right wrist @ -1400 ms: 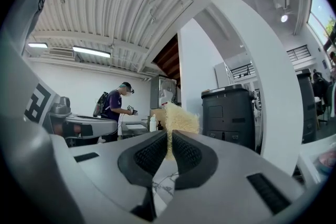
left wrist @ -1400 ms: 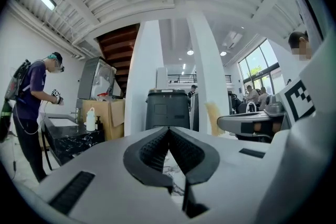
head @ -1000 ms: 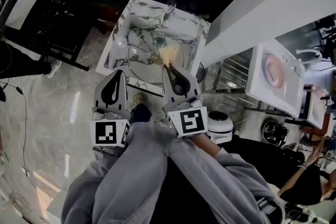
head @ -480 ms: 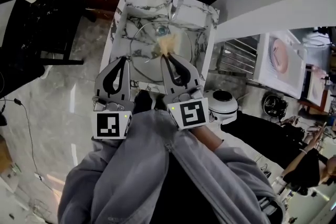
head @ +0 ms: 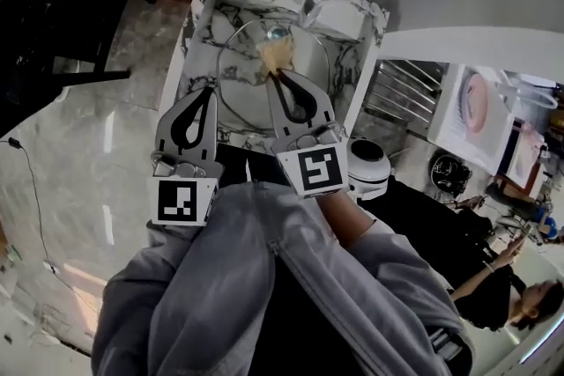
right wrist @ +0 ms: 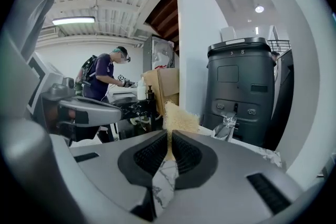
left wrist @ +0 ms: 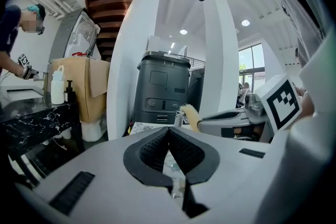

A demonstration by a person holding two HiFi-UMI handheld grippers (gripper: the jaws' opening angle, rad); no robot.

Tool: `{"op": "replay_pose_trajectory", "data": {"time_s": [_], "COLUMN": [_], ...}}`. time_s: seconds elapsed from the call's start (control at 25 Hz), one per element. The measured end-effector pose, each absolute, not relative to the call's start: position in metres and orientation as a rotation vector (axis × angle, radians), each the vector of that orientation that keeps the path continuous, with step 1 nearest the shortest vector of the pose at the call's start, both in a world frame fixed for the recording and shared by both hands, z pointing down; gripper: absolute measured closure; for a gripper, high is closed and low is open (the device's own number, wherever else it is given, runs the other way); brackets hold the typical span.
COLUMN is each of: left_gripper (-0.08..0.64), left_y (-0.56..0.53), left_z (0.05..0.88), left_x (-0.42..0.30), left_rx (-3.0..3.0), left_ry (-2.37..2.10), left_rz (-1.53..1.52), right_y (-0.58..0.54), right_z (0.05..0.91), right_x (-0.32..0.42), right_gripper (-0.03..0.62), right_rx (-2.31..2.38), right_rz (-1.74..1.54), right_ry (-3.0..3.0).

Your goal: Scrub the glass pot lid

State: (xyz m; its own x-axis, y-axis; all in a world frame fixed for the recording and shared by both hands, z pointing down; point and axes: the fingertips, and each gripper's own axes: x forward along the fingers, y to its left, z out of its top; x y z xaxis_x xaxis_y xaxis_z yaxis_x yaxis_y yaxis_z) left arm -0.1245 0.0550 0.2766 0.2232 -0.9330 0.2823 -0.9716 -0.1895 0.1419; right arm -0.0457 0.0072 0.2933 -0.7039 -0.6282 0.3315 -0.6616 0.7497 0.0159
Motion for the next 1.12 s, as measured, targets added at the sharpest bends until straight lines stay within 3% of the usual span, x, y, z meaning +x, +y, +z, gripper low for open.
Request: {"op": "replay_pose_trajectory", "data": {"time_s": [1.12], "left_gripper": [0.551], "left_y": [-0.003], "left_z": [0.411], "left_x": [-0.138], "left_rx": [2.026], "left_ry": [-1.798], "left_rz": [0.405], "right_y": [-0.024], "right_z": [0.497], "right_x": [-0.095], "right_gripper": [0.551], "right_rx": [0.442], "right_rz": [0.009], "right_ry": [-2.422]}}
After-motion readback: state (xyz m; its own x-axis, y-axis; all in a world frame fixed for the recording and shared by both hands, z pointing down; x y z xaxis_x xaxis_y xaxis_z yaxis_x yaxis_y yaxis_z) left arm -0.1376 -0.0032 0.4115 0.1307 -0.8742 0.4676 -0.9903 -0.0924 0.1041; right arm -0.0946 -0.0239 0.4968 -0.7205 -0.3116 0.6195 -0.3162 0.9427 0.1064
